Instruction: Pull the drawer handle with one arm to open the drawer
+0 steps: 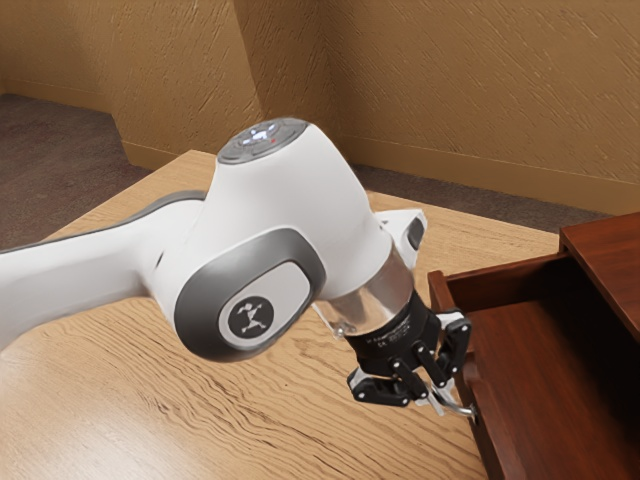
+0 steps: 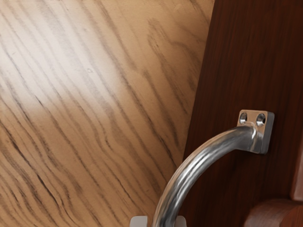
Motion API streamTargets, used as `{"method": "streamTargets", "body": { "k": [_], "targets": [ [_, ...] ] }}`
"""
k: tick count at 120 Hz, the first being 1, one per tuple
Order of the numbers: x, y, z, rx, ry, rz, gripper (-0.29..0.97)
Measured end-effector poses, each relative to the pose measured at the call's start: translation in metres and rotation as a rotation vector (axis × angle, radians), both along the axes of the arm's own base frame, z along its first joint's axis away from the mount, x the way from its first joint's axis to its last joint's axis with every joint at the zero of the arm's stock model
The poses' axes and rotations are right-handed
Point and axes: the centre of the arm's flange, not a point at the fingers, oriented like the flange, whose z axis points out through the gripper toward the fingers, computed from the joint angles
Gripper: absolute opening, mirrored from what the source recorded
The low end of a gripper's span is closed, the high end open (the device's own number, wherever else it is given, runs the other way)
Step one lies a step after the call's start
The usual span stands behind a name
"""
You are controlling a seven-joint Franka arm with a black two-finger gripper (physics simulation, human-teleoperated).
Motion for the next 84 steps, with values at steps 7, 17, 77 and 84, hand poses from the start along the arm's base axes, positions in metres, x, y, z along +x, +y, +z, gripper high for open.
{"method": "streamTargets", "body": {
  "k": [7,17,77,84],
  "targets": [
    [-0.0016,0.0014,0.0001,0.001,-0.001,0.001,-0.11],
    [-0.0024,0.0022,0.0005,0.0,-0.002,0.002,-0.11],
    [-0.0037,0.0043,0.0016,-0.001,-0.005,-0.001,-0.09],
    [-0.0038,0.0046,0.0021,-0.003,-0.007,-0.001,-0.05]
  ]
}}
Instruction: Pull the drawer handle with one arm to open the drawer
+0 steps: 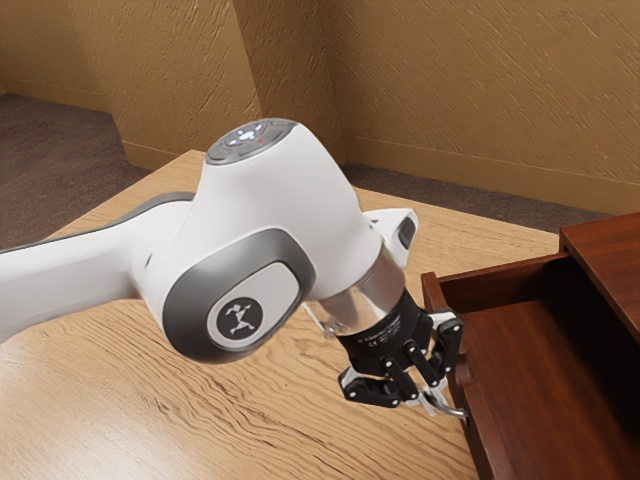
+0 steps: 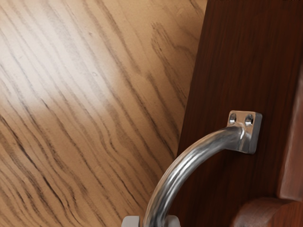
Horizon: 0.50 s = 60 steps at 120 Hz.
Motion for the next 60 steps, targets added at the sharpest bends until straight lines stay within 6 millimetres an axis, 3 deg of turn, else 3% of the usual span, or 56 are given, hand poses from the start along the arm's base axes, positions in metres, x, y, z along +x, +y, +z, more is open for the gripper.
{"method": "streamTargets", "body": {
  "k": [25,36,51,60],
  "targets": [
    [-0.008,0.0,0.015,-0.008,-0.028,-0.007,0.1],
    [-0.006,0.004,0.032,-0.017,-0.038,-0.006,0.28],
    [0.033,-0.012,0.083,-0.052,-0.049,-0.035,0.45],
    [0.048,-0.014,0.093,-0.045,-0.018,-0.045,0.51]
  ]
}}
